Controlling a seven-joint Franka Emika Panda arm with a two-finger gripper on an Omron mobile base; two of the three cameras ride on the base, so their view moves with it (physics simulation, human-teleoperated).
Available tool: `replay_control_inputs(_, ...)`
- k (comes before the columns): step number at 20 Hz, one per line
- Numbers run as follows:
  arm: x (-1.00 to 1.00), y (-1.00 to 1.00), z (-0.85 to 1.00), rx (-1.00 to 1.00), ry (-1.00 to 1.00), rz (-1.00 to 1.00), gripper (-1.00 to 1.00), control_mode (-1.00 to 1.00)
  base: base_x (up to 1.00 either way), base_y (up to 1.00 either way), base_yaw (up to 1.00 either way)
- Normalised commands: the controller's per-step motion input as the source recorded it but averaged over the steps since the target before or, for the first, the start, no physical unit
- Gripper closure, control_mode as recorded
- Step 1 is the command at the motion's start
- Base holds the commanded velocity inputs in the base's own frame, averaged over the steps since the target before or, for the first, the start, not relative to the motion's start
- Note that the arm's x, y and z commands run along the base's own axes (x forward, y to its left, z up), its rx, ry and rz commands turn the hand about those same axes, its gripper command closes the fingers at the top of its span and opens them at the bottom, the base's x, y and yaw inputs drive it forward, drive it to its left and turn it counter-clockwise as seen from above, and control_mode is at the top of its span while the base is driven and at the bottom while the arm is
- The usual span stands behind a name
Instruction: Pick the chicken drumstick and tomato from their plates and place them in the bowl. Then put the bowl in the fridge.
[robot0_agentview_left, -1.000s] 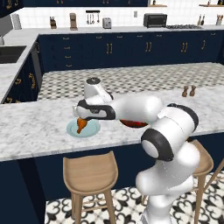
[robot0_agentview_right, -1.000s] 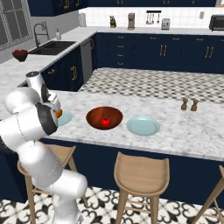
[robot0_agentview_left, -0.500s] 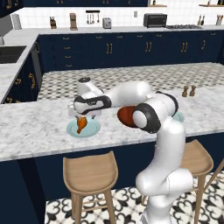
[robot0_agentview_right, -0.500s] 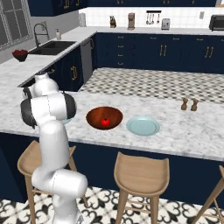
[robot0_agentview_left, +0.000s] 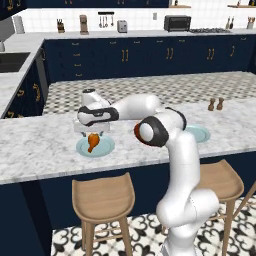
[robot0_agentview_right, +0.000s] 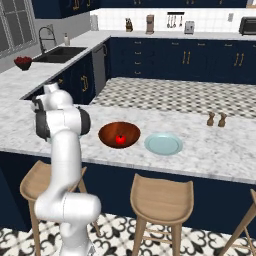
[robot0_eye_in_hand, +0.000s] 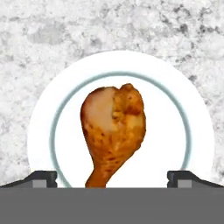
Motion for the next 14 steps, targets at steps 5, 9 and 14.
replay_control_inputs(5, 0.23, -0.01, -0.37, 0.0, 0.06, 0.0, -1.0, -1.0, 0.0, 0.0, 0.0)
replay_control_inputs(9, 0.01, 0.0, -0.48, 0.0, 0.14, 0.0, -1.0, -1.0, 0.0, 0.0, 0.0)
replay_control_inputs(14, 0.01, -0.02, -0.47, 0.0, 0.14, -0.01, -1.0, -1.0, 0.0, 0.0, 0.0)
